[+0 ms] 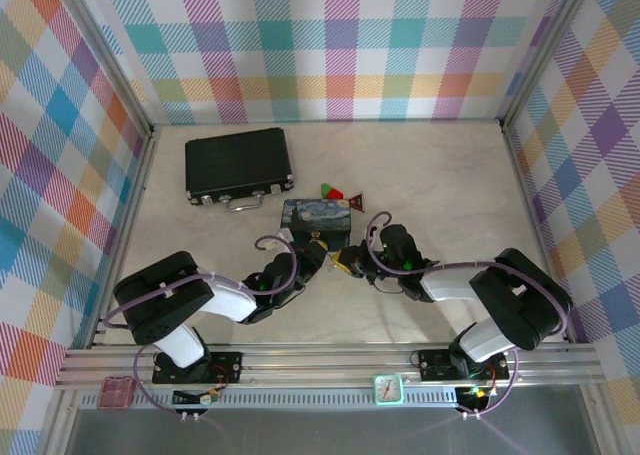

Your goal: Unlock the padlock with the key

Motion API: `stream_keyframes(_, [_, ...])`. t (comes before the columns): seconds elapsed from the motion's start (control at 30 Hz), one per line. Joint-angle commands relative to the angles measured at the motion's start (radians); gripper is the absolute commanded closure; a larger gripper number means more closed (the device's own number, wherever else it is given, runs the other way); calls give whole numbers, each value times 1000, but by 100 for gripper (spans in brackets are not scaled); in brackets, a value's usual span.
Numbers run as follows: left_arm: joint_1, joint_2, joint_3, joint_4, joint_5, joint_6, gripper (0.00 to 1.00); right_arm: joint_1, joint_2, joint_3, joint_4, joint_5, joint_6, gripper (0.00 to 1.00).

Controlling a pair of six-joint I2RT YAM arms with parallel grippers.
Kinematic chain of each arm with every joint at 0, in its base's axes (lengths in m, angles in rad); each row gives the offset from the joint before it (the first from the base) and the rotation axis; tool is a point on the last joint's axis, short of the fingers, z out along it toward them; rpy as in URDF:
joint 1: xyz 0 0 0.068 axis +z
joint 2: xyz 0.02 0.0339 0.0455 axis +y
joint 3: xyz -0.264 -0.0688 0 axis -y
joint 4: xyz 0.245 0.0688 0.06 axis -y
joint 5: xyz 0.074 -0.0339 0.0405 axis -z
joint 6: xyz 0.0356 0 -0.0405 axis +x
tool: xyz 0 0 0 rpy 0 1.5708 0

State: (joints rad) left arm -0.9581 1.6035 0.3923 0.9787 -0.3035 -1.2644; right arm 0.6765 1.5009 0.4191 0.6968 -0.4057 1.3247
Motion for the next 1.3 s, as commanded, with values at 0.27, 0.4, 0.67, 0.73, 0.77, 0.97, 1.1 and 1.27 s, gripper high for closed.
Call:
stream_keyframes(0.27, [-108,-17,187,162,608,23,100,-78,13,171,204,-233,15,100])
stream_keyframes(0.4, [-100,-17,197,155,614,32,100,-82,5,171,240,-248,91,100])
stream_keyframes(0.67, [-87,9,197,163,641,0,100,-128,-93,236,-9,-242,-73,100])
stream_keyframes(0.73, [-87,3,186,159,639,-1,100,-133,-106,247,-45,-216,-109,100])
stream_keyframes(0.77, [-87,3,184,157,638,-1,100,-137,-107,248,-53,-207,-114,100])
stream_keyframes(0.97, [-88,-12,166,140,617,4,100,-148,-94,206,-59,-127,-82,100])
stream_keyframes(1.1, [-88,-19,142,139,585,1,100,-149,-128,148,-117,-52,-75,100])
stream_keyframes(1.27, [-90,-16,116,138,546,2,100,-150,-180,117,-222,1,-140,100])
